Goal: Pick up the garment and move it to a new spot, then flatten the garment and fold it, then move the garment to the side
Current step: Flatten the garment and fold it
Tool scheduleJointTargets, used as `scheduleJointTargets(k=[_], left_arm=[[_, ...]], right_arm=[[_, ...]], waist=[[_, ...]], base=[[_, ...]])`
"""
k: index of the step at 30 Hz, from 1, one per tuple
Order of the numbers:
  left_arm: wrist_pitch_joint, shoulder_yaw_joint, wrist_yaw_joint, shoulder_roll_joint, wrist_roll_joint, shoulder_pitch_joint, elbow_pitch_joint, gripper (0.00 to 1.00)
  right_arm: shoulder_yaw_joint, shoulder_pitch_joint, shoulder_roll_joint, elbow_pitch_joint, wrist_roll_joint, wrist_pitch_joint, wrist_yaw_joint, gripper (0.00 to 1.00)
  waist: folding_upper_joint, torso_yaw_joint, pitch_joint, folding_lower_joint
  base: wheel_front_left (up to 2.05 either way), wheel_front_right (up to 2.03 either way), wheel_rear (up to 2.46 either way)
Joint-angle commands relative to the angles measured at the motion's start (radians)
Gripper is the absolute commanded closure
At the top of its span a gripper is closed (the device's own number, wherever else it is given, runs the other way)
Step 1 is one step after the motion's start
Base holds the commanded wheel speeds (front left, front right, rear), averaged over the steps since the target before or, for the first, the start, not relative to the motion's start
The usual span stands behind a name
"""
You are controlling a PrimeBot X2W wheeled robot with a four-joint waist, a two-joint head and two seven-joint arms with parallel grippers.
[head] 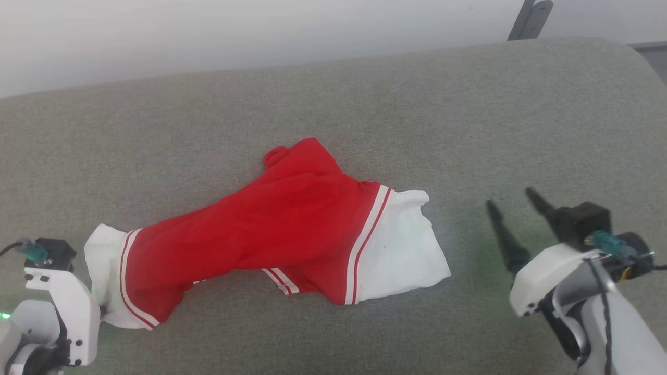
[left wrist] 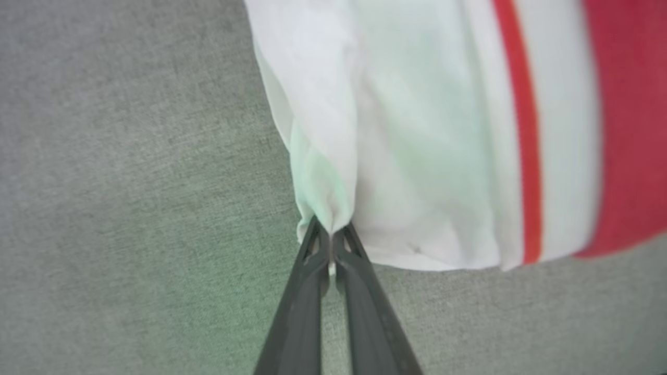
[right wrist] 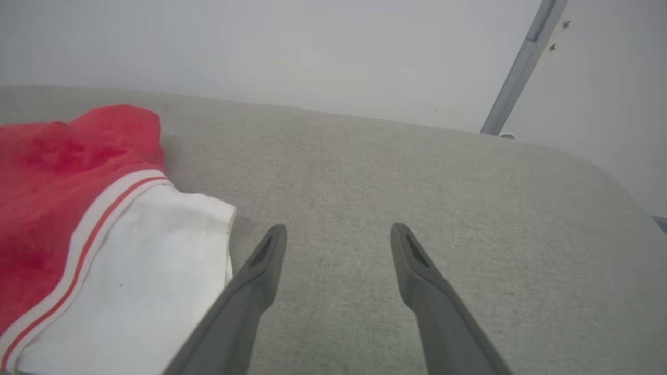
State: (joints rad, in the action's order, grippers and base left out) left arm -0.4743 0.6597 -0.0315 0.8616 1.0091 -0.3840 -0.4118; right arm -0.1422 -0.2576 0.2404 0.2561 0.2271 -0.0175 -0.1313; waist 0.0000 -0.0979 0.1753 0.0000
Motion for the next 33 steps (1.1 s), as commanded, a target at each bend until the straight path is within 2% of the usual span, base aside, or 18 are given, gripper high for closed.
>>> scheduleJointTargets(k=[1, 6, 13, 21, 26, 27, 28, 33], left_arm=[[0.005, 0.005, 0.006, -0.015, 0.008, -0.007, -0.007, 1.00], [0.018, 0.011, 0.020, -0.026, -0.006, -0.028, -0.023, 1.00], [0.026, 0.017, 0.034, -0.045, -0.019, -0.058, -0.027, 1.00], [0.026, 0.028, 0.037, -0.069, -0.037, -0.099, -0.014, 1.00], [0.030, 0.034, 0.040, -0.082, -0.048, -0.118, -0.011, 1.00], [0.030, 0.035, 0.041, -0.084, -0.050, -0.122, -0.011, 1.00], [0.034, 0.037, 0.044, -0.086, -0.053, -0.126, -0.010, 1.00], [0.036, 0.037, 0.047, -0.089, -0.054, -0.132, -0.014, 1.00]], right_arm=[[-0.023, 0.010, 0.010, -0.008, 0.029, 0.018, 0.001, 0.00], [-0.137, 0.012, 0.071, -0.031, 0.149, 0.127, 0.001, 0.00], [-0.233, -0.014, 0.126, -0.046, 0.272, 0.262, 0.001, 0.00], [-0.309, -0.069, 0.126, 0.019, 0.333, 0.396, 0.001, 0.00], [-0.356, -0.098, 0.117, 0.087, 0.327, 0.452, 0.000, 0.00], [-0.370, -0.104, 0.118, 0.104, 0.319, 0.462, 0.000, 0.66], [-0.373, -0.109, 0.112, 0.119, 0.324, 0.464, 0.000, 1.00], [-0.355, -0.145, 0.109, 0.167, 0.316, 0.446, 0.001, 1.00]], waist=[[0.0000, 0.002, 0.002, 0.0000], [0.0000, 0.016, 0.012, 0.0000], [0.0000, 0.038, 0.025, 0.0000], [0.0000, 0.069, 0.051, 0.0000], [0.0000, 0.083, 0.060, 0.0000], [0.0000, 0.086, 0.061, 0.0000], [0.0000, 0.089, 0.062, 0.0000], [0.0000, 0.095, 0.057, 0.0000]], base=[[0.00, 0.00, 0.00], [0.00, 0.00, 0.00], [0.00, 0.00, 0.00], [0.00, 0.00, 0.00], [0.00, 0.00, 0.00], [0.00, 0.00, 0.00], [0.00, 0.00, 0.00], [0.00, 0.00, 0.00]])
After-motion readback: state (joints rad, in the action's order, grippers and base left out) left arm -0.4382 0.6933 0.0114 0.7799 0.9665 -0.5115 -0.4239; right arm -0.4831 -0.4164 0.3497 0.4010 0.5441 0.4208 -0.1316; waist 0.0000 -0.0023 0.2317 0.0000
